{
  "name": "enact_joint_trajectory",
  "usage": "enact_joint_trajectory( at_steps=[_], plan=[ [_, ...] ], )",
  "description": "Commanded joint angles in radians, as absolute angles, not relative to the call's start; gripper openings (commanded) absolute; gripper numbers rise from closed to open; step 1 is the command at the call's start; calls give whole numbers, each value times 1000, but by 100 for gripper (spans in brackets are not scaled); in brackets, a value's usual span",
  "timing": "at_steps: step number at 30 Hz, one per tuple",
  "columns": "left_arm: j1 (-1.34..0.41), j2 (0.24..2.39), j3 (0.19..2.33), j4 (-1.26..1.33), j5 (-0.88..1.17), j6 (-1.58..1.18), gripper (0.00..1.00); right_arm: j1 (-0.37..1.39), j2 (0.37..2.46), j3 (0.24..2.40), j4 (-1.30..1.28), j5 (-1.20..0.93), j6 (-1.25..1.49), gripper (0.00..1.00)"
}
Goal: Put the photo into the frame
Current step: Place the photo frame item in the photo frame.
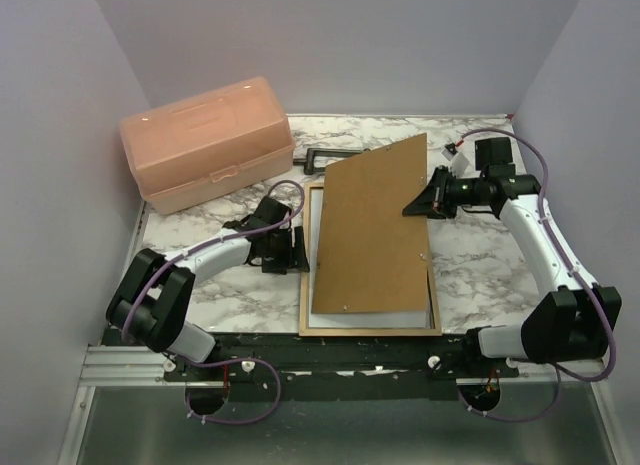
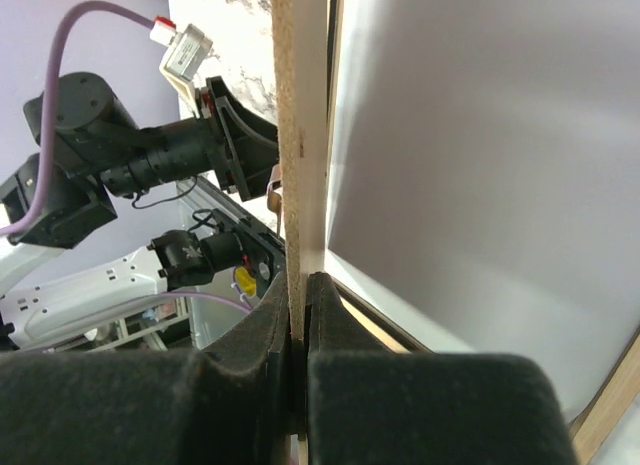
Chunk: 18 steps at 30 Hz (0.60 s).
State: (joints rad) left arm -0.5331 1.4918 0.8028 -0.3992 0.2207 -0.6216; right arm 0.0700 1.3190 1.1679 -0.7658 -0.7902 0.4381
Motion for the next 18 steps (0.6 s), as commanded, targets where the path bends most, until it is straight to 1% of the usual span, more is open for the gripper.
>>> enact_joint_trajectory(
  at_steps=[1, 4, 8, 12, 15, 16, 18],
  plan=[
    [-469, 1429, 716, -284, 327, -665, 65, 66, 1378, 1261, -764, -887, 432, 0],
    [-444, 1422, 701, -266, 352, -653, 59, 66, 1425, 1277, -781, -895, 424, 0],
    [-443, 1441, 721, -297, 316, -632, 52, 65, 1479, 1288, -794, -901, 406, 0],
    [-443, 1458, 729, -283, 333, -629, 50, 66, 1505, 1293, -804, -904, 396, 0],
    [-443, 1481, 744, -280, 343, -626, 48, 66, 1512, 1272, -803, -928, 442, 0],
    [-444, 1491, 751, -281, 345, -625, 45, 66, 1523, 1267, -811, -948, 441, 0],
    [-445, 1507, 760, -282, 349, -621, 45, 67, 1534, 1255, -817, -998, 422, 0]
  ],
)
